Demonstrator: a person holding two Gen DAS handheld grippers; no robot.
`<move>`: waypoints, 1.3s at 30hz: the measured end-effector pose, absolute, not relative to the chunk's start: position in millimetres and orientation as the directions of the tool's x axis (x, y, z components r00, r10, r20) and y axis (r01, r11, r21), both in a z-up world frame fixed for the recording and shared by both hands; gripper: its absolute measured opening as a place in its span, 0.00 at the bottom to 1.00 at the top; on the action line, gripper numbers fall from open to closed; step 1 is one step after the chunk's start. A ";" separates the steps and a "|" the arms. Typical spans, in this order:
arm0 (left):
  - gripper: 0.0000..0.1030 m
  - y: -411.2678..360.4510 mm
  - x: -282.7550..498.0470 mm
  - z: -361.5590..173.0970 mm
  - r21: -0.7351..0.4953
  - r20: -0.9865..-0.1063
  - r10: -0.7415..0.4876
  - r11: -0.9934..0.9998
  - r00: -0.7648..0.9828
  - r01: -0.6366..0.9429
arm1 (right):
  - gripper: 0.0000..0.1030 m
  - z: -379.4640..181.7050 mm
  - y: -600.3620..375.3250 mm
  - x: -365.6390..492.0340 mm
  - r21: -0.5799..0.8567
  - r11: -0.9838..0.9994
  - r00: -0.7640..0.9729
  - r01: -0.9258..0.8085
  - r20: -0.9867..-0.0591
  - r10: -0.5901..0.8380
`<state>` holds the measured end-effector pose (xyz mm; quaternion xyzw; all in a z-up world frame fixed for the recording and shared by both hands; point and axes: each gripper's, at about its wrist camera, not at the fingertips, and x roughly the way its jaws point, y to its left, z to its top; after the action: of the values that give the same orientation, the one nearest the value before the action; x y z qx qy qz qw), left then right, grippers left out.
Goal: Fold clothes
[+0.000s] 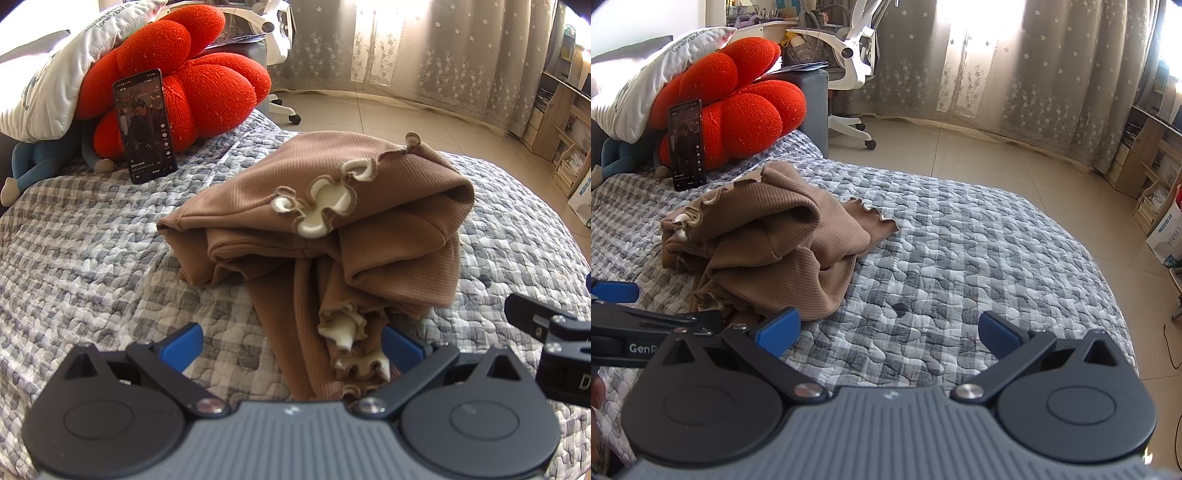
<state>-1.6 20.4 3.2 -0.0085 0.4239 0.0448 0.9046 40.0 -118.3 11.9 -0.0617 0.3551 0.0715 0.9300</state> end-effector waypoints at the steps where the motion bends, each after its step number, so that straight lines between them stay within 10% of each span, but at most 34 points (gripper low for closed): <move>1: 1.00 20.5 -1.5 3.1 0.023 -0.768 0.074 0.996 0.636 -0.088 | 1.00 11.8 -118.1 40.0 -0.064 0.982 0.737 -0.177 -0.670 0.089; 39: 1.00 31.9 2.7 1.9 0.006 -0.727 0.045 0.998 0.685 -0.059 | 1.00 13.0 -123.6 50.1 0.070 0.973 0.726 -0.221 -0.654 0.212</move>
<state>2.7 31.9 1.9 -0.0089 0.3956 0.0281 0.9180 50.1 -123.6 13.0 -0.0062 0.3510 0.1165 0.9291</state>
